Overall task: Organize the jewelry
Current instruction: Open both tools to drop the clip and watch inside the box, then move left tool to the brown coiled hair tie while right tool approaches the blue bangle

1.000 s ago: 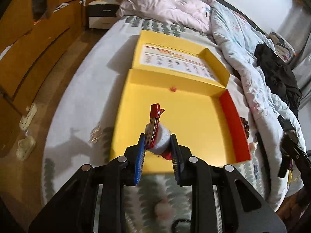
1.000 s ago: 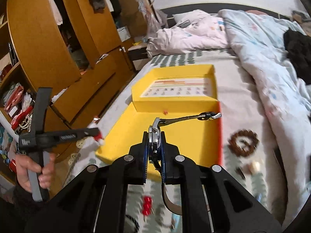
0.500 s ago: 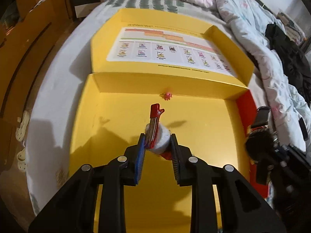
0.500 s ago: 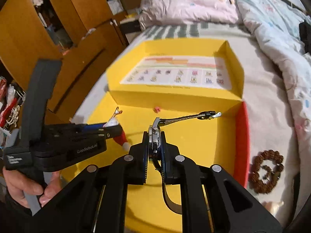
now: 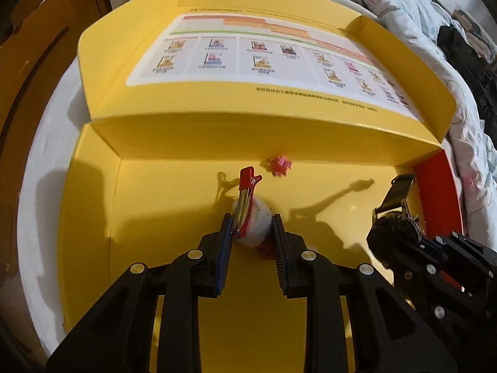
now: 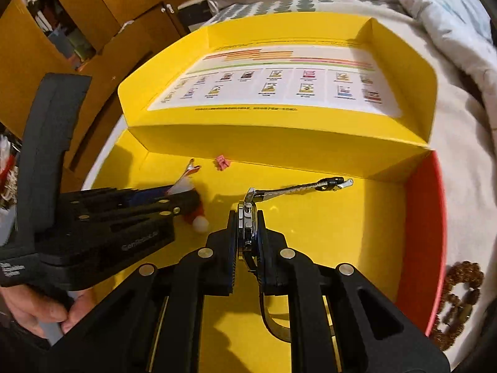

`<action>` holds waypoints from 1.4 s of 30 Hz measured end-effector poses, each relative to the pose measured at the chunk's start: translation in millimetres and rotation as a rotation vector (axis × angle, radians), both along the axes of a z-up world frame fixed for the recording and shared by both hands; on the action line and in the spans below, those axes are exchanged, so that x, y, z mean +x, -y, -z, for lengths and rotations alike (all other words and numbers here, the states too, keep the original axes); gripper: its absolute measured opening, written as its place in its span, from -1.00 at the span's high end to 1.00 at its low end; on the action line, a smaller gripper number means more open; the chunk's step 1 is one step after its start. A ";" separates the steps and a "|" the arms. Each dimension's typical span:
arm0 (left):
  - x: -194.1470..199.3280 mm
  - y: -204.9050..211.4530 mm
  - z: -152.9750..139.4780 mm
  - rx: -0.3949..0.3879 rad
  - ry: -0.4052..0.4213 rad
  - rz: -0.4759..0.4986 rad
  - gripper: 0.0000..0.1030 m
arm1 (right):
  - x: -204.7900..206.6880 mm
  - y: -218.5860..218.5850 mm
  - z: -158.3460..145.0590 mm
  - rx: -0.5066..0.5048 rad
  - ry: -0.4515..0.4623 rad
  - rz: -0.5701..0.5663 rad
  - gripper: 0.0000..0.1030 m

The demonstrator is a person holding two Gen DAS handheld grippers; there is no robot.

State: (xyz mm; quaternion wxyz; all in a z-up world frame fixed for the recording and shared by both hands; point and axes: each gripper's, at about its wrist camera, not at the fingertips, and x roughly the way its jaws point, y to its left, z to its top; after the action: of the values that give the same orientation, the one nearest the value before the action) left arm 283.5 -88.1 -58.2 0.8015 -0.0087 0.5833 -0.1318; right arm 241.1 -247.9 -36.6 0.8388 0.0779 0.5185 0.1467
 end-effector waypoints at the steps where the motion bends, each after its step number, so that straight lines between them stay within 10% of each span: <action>1: 0.2 -1.4 -0.7 -0.006 -0.001 -0.001 0.50 | 0.5 -0.2 -0.7 0.000 -0.001 -0.002 0.77; 8: -1.8 -5.6 -4.5 -0.011 0.010 0.003 0.43 | 5.3 3.7 2.8 0.003 -0.008 0.022 0.73; 12: -0.8 -4.8 -10.2 0.009 0.038 0.000 -0.12 | 4.5 3.2 -6.5 -0.008 0.016 0.017 0.61; 21: -9.6 -14.7 -49.4 -0.018 0.092 -0.022 -0.32 | -17.2 10.1 -56.6 -0.014 0.086 0.036 0.47; 26: -41.9 -15.5 -94.7 -0.015 0.175 -0.006 -0.49 | -59.8 21.0 -109.5 0.000 0.176 0.051 -0.10; 33: -100.1 -47.0 -136.6 -0.035 0.278 -0.036 -0.64 | -138.7 47.1 -144.7 0.052 0.230 0.089 -0.12; 42: -176.2 -106.2 -114.4 -0.003 0.285 -0.107 -0.65 | -226.4 73.3 -116.5 0.034 0.160 0.153 -0.12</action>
State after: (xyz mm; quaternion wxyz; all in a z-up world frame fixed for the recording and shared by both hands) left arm 107.3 18.1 56.2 0.8821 -0.0223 0.4620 -0.0898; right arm 14.8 -321.2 79.9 0.8847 0.1196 0.4400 0.0971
